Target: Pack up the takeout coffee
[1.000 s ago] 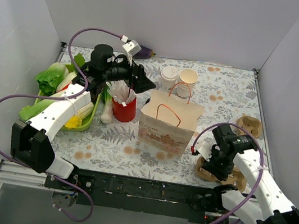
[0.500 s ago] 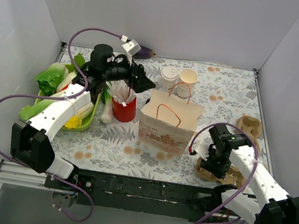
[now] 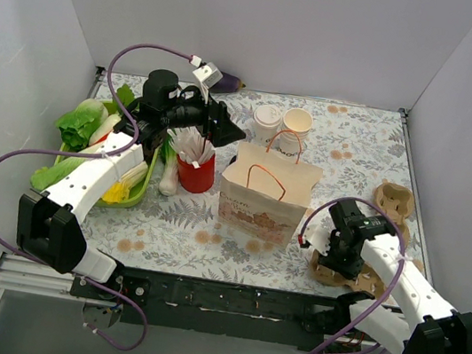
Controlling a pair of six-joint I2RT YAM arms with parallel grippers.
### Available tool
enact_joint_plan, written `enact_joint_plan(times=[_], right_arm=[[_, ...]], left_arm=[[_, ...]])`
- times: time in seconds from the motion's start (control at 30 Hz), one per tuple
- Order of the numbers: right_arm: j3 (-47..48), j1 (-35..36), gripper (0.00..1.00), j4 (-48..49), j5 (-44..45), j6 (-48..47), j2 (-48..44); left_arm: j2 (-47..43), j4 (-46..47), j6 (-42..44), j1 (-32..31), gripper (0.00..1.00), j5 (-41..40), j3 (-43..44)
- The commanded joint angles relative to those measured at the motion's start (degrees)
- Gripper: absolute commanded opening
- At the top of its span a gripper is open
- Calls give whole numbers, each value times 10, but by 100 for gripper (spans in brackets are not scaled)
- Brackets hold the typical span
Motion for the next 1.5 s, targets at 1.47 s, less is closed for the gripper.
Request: enact_joint_plan(times=[1.47], right_arm=[[-22,-4,45,10,-3,-88,-59]], left_arm=[[-19,14,-4,-1,98,-4,-19]])
